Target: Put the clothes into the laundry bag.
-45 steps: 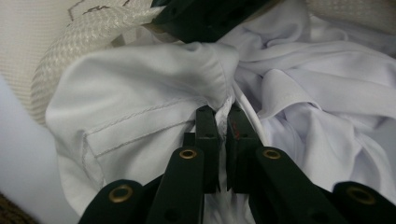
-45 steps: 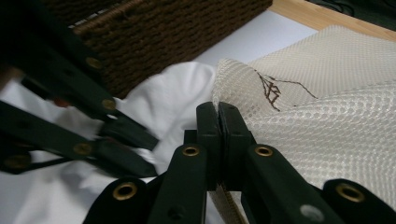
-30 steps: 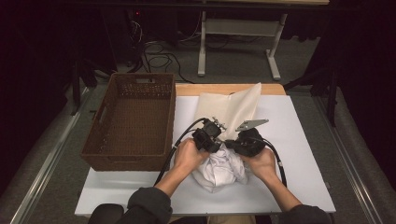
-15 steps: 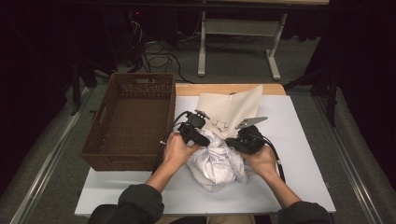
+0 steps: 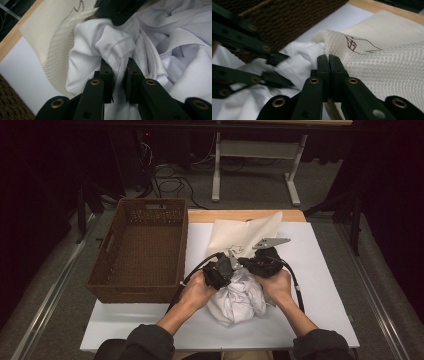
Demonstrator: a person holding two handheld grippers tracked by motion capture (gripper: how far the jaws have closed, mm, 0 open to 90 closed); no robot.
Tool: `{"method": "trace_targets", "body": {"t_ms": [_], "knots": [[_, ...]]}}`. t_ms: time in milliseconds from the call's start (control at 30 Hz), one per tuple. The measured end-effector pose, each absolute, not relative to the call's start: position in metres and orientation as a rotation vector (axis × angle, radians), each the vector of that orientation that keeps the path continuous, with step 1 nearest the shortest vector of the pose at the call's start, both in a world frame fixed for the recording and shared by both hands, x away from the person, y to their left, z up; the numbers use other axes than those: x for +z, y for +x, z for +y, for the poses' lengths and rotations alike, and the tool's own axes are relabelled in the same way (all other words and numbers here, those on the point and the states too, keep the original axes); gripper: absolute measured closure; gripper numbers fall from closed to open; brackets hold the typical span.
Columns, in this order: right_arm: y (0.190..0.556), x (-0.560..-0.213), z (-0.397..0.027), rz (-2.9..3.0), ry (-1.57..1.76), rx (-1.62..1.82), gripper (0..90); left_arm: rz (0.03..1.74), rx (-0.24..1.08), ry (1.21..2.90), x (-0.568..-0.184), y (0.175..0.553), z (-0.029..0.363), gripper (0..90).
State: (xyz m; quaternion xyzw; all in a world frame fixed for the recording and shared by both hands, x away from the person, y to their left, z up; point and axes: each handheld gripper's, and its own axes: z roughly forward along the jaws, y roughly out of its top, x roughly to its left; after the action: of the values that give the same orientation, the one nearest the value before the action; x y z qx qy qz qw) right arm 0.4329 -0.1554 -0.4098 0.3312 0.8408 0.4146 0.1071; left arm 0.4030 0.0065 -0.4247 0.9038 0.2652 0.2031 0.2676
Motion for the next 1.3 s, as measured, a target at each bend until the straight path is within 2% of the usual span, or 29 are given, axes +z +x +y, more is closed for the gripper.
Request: {"method": "trace_targets", "body": {"t_ms": [100,133,267,500,567,633,700,833,900,933,1000,1100,1167,1300], "knots": [[0.43,-0.408,-0.154,2.508,0.952,1.275,90.0,0.729,0.539,2.466,-0.442,0.415,-0.002,79.6],[0.429,-0.408,-0.154,2.508,0.965,1.259,90.0,0.788,0.505,2.448,-0.445,0.421,-0.002,79.7],[0.422,-0.416,-0.16,2.545,0.972,1.206,89.9,0.955,0.371,2.272,-0.448,0.44,0.015,77.5],[0.422,-0.429,-0.172,2.545,0.994,1.086,89.7,0.906,0.46,2.265,-0.432,0.419,0.025,55.7],[0.425,-0.429,-0.172,2.526,0.986,1.073,89.7,0.908,0.501,2.242,-0.422,0.41,0.034,46.3],[0.426,-0.43,-0.17,2.531,1.0,1.056,89.6,0.879,0.458,2.236,-0.414,0.402,0.043,38.0],[0.429,-0.43,-0.168,2.533,0.988,1.051,89.6,0.864,0.387,2.229,-0.41,0.394,0.047,33.9],[0.434,-0.431,-0.166,2.538,1.009,1.059,89.6,0.81,0.288,2.275,-0.42,0.383,0.036,30.7],[0.436,-0.43,-0.167,2.542,1.005,1.058,89.6,0.783,0.303,2.288,-0.431,0.382,0.023,34.4],[0.435,-0.429,-0.167,2.541,1.018,1.059,89.6,0.785,0.326,2.267,-0.434,0.383,0.02,39.9],[0.433,-0.428,-0.167,2.536,1.01,1.057,89.7,0.786,0.409,2.241,-0.443,0.389,0.015,55.1],[0.428,-0.425,-0.166,2.527,0.952,1.057,89.8,0.836,0.354,2.215,-0.459,0.405,0.011,75.2],[0.424,-0.421,-0.166,2.532,0.924,1.07,89.8,0.869,0.352,2.183,-0.46,0.408,0.008,79.8],[0.416,-0.406,-0.164,2.539,0.866,1.098,89.9,0.93,0.363,2.1,-0.452,0.416,0.012,81.3]]}}
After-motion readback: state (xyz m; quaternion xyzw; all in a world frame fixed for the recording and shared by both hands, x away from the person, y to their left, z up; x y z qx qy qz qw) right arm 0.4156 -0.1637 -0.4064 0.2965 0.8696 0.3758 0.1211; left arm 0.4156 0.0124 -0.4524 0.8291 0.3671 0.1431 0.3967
